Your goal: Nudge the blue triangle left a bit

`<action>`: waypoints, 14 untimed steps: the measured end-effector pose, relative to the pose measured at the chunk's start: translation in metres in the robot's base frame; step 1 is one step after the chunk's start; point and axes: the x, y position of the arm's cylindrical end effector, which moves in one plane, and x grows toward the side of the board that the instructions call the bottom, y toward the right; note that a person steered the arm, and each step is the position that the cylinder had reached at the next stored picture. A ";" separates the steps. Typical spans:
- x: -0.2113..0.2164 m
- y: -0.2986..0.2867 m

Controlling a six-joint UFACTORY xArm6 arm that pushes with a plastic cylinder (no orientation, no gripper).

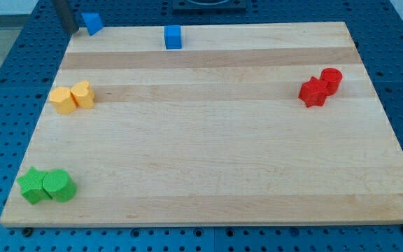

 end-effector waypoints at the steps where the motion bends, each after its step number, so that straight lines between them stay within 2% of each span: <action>1: 0.000 0.003; 5: 0.012 0.041; 7: 0.047 0.078; 8: 0.009 0.014; 9: 0.000 0.001; 14: 0.000 0.007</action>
